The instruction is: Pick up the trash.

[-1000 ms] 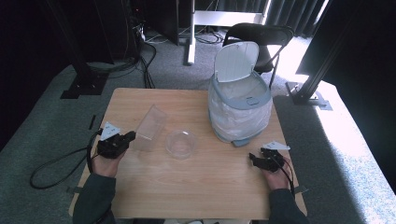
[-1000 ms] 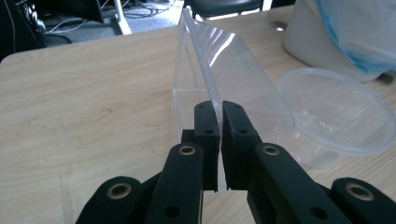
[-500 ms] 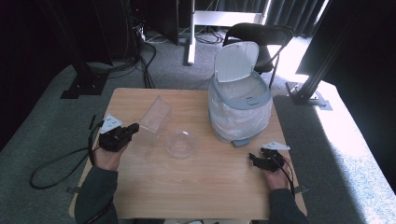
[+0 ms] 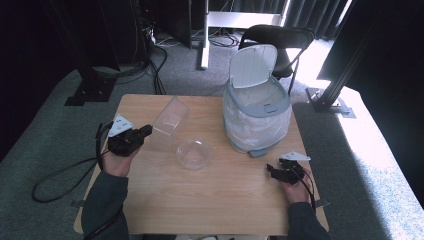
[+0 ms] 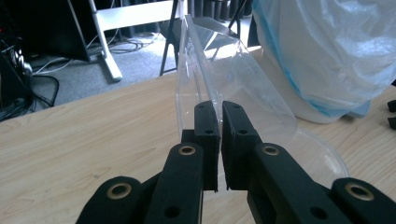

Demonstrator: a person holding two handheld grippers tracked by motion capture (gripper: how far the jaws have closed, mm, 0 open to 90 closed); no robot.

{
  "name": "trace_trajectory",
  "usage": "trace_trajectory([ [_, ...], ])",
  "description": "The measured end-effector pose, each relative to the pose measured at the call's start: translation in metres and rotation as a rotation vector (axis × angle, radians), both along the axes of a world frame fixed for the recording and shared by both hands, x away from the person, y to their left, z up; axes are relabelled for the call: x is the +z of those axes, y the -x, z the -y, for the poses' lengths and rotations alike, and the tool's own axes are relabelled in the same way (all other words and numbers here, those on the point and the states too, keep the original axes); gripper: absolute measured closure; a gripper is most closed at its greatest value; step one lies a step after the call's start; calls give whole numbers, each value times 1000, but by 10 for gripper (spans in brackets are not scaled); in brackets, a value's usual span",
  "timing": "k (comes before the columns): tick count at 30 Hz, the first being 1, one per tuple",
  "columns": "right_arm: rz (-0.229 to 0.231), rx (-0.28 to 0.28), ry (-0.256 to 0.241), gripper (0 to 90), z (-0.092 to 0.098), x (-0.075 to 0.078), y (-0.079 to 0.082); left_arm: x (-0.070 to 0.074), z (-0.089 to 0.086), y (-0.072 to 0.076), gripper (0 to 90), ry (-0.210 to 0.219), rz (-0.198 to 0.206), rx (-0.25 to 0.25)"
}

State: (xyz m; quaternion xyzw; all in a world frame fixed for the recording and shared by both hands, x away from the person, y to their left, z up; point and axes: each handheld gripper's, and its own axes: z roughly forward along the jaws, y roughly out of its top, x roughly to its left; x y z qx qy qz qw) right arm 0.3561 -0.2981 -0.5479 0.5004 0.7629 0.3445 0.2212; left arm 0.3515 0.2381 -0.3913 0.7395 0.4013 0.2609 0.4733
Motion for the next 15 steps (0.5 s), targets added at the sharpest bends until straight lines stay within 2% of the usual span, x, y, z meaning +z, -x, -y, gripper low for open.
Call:
trace_trajectory([
  [15, 0, -3, -2, 365, 0, 0, 0, 19, 13, -5, 861, -9, 26, -41],
])
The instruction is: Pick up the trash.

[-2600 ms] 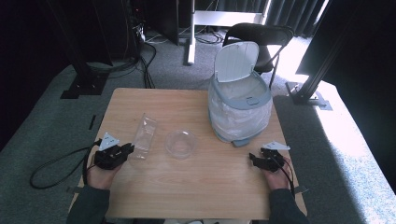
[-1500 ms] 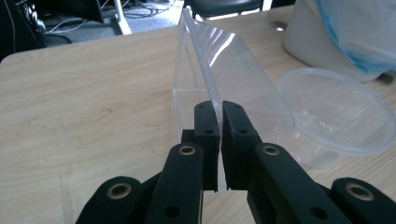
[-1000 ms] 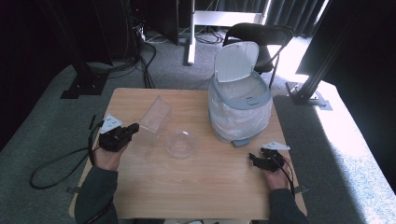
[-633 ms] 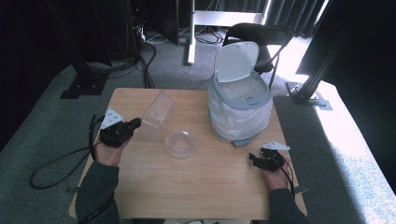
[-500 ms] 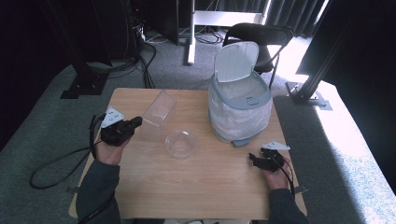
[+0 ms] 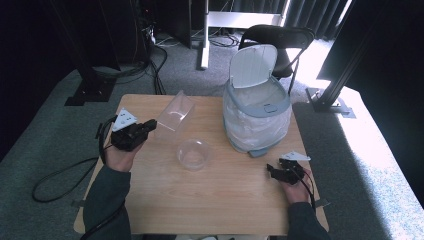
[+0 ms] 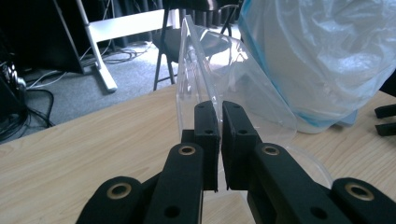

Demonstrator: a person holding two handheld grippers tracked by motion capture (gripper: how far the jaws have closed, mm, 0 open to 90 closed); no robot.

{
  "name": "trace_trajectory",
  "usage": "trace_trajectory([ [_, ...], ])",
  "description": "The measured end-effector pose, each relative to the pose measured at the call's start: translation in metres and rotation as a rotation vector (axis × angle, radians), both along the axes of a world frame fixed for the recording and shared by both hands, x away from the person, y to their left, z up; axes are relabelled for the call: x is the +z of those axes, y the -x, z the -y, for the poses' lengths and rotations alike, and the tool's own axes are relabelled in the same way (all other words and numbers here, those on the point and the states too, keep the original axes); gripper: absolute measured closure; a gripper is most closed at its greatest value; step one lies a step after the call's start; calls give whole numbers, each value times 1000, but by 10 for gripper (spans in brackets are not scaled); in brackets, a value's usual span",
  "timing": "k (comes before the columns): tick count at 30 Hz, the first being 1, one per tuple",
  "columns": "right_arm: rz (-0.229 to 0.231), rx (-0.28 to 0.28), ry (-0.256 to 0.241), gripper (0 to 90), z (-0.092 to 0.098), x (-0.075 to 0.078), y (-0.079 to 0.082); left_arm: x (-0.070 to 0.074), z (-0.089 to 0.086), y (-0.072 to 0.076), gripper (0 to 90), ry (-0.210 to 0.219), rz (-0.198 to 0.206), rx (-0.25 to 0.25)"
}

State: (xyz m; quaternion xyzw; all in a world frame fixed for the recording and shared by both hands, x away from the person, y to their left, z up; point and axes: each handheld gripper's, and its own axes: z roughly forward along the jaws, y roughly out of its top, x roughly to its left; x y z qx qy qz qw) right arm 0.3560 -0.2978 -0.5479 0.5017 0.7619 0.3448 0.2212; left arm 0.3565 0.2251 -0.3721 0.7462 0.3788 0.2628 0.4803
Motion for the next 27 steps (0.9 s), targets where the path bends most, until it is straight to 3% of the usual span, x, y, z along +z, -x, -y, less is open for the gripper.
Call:
trace_trajectory([
  [27, -1, -2, 1, 365, 0, 0, 0, 32, 16, -7, 861, 5, 49, -63],
])
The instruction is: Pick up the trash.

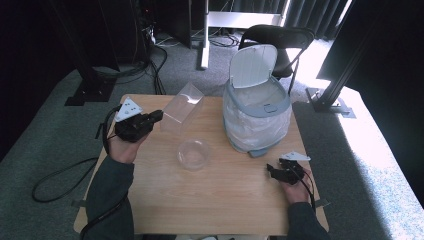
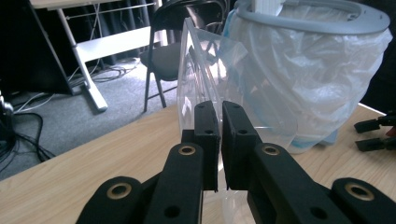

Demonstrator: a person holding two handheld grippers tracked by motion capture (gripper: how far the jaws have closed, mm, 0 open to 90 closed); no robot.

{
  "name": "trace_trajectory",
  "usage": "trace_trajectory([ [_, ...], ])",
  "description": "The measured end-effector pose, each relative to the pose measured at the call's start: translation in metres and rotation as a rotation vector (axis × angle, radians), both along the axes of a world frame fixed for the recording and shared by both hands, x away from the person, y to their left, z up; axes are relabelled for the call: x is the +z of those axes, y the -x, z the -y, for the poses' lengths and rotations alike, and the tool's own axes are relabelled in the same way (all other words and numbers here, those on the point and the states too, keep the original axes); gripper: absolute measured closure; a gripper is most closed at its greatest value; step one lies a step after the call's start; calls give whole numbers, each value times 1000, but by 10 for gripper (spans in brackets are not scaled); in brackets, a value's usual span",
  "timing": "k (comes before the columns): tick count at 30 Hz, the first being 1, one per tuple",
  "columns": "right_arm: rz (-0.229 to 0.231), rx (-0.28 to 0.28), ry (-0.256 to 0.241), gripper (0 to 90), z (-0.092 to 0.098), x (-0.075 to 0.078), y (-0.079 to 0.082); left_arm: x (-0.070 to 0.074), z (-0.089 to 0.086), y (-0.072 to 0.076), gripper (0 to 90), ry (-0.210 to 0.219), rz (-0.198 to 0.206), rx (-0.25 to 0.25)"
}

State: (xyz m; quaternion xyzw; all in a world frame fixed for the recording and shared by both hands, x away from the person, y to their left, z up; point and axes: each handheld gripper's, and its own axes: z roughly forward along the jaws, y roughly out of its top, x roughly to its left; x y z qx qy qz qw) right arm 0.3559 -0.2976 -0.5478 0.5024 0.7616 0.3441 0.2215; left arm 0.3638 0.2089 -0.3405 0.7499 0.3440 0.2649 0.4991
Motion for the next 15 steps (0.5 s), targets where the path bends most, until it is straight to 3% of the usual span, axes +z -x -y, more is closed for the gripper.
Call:
trace_trajectory([
  [15, 1, 1, 1, 365, 0, 0, 0, 18, 12, -5, 861, -9, 20, -40],
])
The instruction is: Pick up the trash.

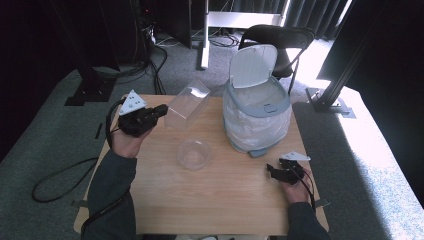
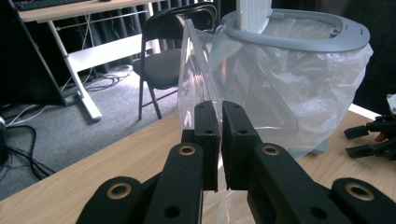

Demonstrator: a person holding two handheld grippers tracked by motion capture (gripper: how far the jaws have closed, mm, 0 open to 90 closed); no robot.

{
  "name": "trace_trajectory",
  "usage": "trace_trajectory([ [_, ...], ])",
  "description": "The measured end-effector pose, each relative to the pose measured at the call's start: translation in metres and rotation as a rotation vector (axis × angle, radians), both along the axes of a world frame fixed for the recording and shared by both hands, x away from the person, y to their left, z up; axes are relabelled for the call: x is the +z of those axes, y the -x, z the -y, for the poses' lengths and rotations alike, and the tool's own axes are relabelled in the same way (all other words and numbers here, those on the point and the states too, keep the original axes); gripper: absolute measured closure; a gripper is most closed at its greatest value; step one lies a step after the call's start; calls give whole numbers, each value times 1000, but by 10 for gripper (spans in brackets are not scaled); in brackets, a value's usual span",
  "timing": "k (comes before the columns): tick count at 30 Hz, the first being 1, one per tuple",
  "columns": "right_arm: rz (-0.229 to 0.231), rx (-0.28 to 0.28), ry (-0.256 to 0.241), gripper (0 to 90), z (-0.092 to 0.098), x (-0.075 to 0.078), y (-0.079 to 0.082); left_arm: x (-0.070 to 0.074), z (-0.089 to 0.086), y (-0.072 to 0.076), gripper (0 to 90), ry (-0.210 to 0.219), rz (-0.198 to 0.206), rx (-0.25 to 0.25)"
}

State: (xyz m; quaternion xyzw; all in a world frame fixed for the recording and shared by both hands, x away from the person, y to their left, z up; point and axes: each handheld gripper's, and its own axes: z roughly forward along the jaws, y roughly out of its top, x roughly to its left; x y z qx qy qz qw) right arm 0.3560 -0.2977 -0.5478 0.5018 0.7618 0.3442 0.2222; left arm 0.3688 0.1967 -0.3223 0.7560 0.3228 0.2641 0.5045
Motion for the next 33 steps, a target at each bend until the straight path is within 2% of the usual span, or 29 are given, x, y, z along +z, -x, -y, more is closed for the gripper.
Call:
trace_trajectory([
  [15, 0, 0, 0, 365, 0, 0, 0, 12, 7, -3, 862, 8, 15, -24],
  [33, 0, 0, 0, 365, 0, 0, 0, 32, 16, -2, 862, -4, 44, -50],
])
